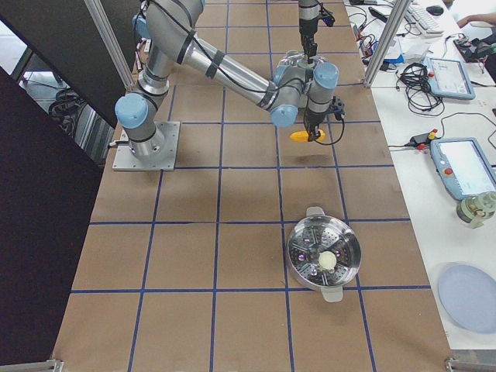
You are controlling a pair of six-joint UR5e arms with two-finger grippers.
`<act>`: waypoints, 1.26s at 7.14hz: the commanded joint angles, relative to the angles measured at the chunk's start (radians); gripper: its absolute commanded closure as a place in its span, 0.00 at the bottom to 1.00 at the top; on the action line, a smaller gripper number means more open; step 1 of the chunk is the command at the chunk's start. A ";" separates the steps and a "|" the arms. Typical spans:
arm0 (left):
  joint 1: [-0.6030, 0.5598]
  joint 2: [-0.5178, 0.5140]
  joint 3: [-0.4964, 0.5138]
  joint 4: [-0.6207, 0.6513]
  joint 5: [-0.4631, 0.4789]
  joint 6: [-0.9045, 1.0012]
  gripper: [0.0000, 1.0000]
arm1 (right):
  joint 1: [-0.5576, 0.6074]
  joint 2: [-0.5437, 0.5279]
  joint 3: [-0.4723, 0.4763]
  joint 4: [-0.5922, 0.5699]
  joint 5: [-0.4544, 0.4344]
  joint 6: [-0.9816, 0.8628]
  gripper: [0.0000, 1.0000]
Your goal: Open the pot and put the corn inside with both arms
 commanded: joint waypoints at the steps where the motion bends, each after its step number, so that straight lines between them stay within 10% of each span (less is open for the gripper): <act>1: 0.022 0.083 0.013 -0.108 0.005 0.075 0.66 | 0.112 -0.027 -0.134 0.155 0.012 0.115 0.94; 5: 0.370 0.185 -0.107 -0.241 0.015 0.527 0.75 | 0.437 0.119 -0.145 -0.080 0.028 0.443 0.94; 9: 0.513 0.179 -0.451 0.141 0.013 0.661 0.77 | 0.487 0.238 -0.145 -0.203 -0.045 0.452 0.93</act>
